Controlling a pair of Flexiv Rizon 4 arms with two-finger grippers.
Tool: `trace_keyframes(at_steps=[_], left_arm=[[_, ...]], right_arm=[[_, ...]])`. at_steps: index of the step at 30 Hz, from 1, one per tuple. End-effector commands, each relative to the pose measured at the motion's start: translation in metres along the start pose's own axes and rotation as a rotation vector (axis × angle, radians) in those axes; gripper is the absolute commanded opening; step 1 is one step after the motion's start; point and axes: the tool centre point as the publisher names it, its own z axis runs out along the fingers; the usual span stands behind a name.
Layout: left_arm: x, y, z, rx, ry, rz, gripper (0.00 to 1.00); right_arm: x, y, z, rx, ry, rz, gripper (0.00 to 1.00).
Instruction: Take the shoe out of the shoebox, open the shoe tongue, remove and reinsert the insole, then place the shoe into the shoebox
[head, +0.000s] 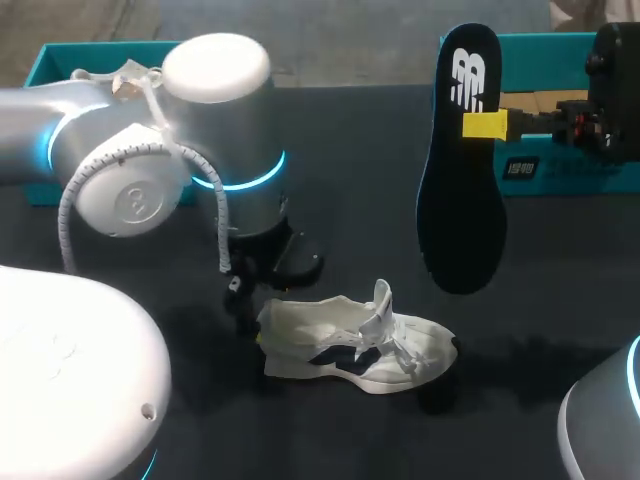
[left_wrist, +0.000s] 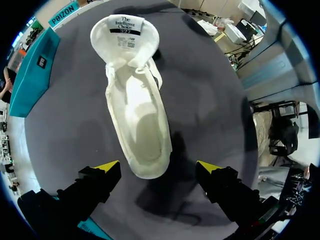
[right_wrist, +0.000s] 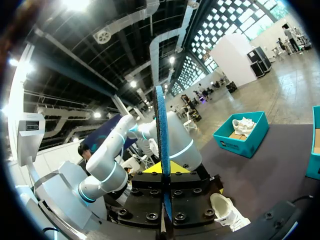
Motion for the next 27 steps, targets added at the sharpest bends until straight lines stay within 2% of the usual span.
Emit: trace_keyframes(at_steps=[1,6,11,18,27], left_arm=[[-0.003,-0.005,-0.011,-0.047,-0.01,-0.005,1.0],[-0.017,-0.016,-0.013,-0.032,-0.03,-0.035,1.0],[-0.029,-0.036,-0.009,-0.016,-0.057,-0.054,1.0],[-0.047,-0.055,0.011,-0.036,-0.05,-0.062,1.0],[-0.065,-0.072,0.034,0.001,-0.021,-0.12,1.0]], right_arm=[[0.0,0.0,0.002,0.002,-0.003,0.003,0.0],[0.0,0.0,0.002,0.002,-0.003,0.003,0.0],[0.0,0.0,0.002,0.002,-0.003,0.003,0.0],[0.0,0.0,0.002,0.002,-0.003,0.003,0.0],[0.0,0.0,0.002,0.002,-0.003,0.003,0.0]])
